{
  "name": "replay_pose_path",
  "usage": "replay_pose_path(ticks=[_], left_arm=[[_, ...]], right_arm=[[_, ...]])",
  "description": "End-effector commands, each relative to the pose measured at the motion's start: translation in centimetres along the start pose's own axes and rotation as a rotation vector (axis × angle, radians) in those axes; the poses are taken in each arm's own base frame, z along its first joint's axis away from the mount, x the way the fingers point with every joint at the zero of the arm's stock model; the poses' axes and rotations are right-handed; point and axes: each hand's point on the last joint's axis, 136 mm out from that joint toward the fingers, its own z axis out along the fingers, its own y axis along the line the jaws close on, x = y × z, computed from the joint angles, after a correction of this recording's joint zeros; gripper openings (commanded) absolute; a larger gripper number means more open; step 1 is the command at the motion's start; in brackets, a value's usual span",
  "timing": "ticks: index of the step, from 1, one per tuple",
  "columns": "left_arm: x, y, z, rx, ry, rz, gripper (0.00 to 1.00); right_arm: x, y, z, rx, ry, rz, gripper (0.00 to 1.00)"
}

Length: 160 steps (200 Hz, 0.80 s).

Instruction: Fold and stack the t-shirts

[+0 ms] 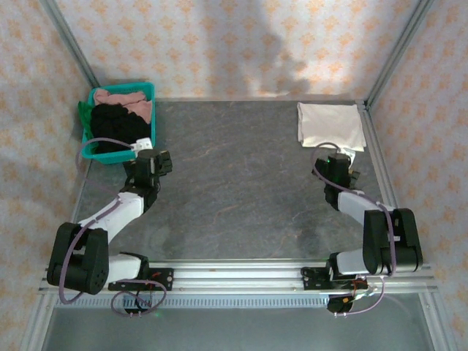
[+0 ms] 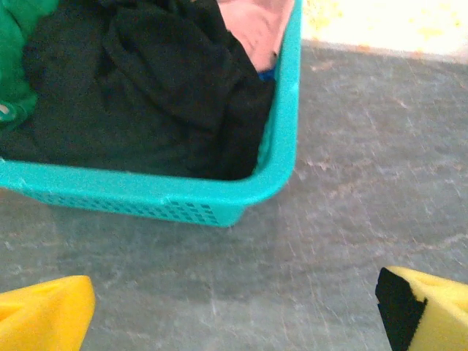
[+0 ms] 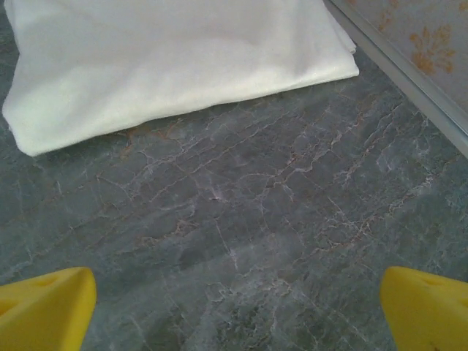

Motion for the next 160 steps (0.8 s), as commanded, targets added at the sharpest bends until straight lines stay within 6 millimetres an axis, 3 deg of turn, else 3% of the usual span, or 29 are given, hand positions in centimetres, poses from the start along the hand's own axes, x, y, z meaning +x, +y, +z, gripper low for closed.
replay_pose_path(ticks=[1,7,17,26,33,42,50,65,82,111,132,141,160], left_arm=[[-0.5,0.0,0.5,0.021,-0.054,0.049,1.0],[0.3,0.1,0.8,0.027,-0.042,0.059,1.0],[2.5,1.0,2.1,0.02,-0.003,0.004,1.0],[3.1,1.1,2.8,0.058,0.065,-0.054,1.0],[3.0,0.9,2.8,0.072,0.065,-0.051,1.0],[3.0,0.9,2.7,0.076,0.054,-0.055,1.0],[2.8,1.6,2.6,0.047,0.023,-0.061,1.0],[2.5,2.7,2.1,-0.006,-0.012,-0.072,1.0],[2.2,2.8,1.5,-0.003,-0.066,-0.065,1.0],[2.7,3.7,0.7,-0.023,-0.166,-0.097,1.0],[3.5,1.3,2.7,0.031,-0.164,-0.025,1.0],[3.6,0.0,3.5,0.043,-0.082,0.04,1.0],[3.5,-0.3,3.4,0.061,-0.083,0.048,1.0]], right_arm=[[-6.3,1.1,-1.3,-0.053,-0.214,0.029,0.99],[-5.7,0.8,-0.9,-0.031,-0.186,0.016,0.99],[-4.2,-1.2,-0.1,0.085,-0.158,0.045,0.99],[-3.4,-2.2,0.4,0.131,-0.201,0.054,0.99],[-3.2,-1.3,-0.1,0.098,-0.162,0.019,0.99],[-4.1,-0.5,-0.8,0.034,-0.23,0.053,0.99],[-3.8,-0.6,-1.0,0.016,-0.251,0.069,0.99],[-2.6,-1.0,0.3,0.009,-0.25,0.094,0.99],[-1.5,1.9,1.3,-0.096,-0.25,-0.009,0.99],[-1.3,1.1,1.3,-0.036,-0.231,0.005,0.99],[-1.3,1.1,1.2,-0.038,-0.23,0.005,0.99],[-1.3,1.1,1.2,-0.037,-0.225,0.004,0.99],[-1.4,1.1,1.2,-0.037,-0.228,0.006,0.99]])
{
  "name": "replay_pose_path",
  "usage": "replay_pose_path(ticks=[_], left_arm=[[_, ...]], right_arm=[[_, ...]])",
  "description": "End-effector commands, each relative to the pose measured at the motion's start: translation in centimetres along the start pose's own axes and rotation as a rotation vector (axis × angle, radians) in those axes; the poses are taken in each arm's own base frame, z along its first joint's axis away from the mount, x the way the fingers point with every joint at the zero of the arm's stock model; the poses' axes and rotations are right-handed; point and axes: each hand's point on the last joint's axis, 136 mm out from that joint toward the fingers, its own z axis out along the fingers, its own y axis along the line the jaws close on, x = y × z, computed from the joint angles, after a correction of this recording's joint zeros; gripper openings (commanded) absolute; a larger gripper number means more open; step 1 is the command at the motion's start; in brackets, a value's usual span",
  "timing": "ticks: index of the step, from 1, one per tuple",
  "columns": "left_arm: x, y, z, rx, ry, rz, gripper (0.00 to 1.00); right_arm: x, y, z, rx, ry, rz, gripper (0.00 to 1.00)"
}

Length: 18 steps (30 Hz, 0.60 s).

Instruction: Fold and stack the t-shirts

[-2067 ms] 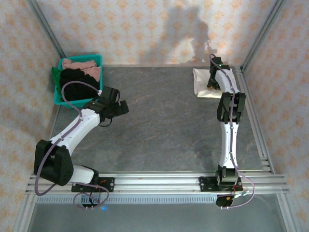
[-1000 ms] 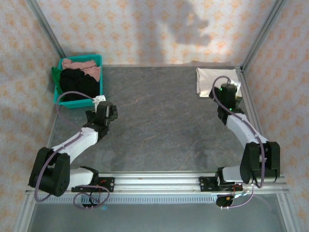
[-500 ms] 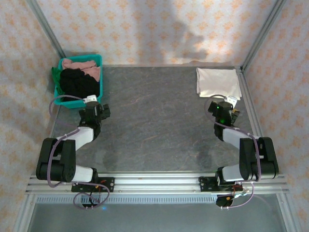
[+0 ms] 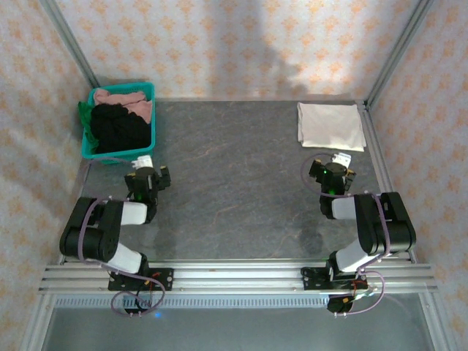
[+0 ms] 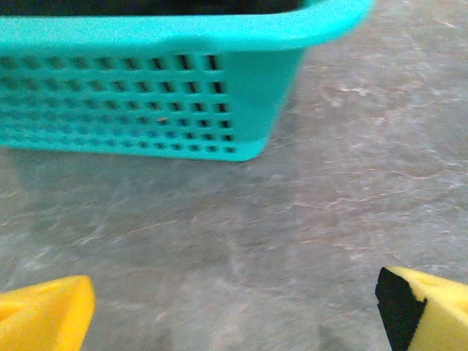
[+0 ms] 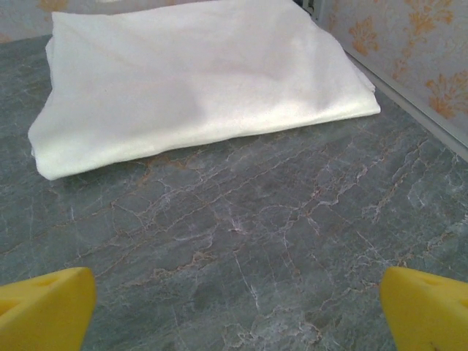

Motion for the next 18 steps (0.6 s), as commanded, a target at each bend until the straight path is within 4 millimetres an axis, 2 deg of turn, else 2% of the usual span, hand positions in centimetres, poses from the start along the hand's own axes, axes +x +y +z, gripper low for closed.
replay_pose_path(ticks=[1,18], left_arm=[[-3.74,-1.04,-0.01,0.021,-0.089,0.018,1.0],[-3.64,-0.97,0.0,0.016,-0.092,0.023,1.0]], right_arm=[[-1.66,0.11,-0.01,0.003,-0.054,0.009,0.99],[-1.7,0.11,-0.04,0.002,-0.057,0.01,0.99]])
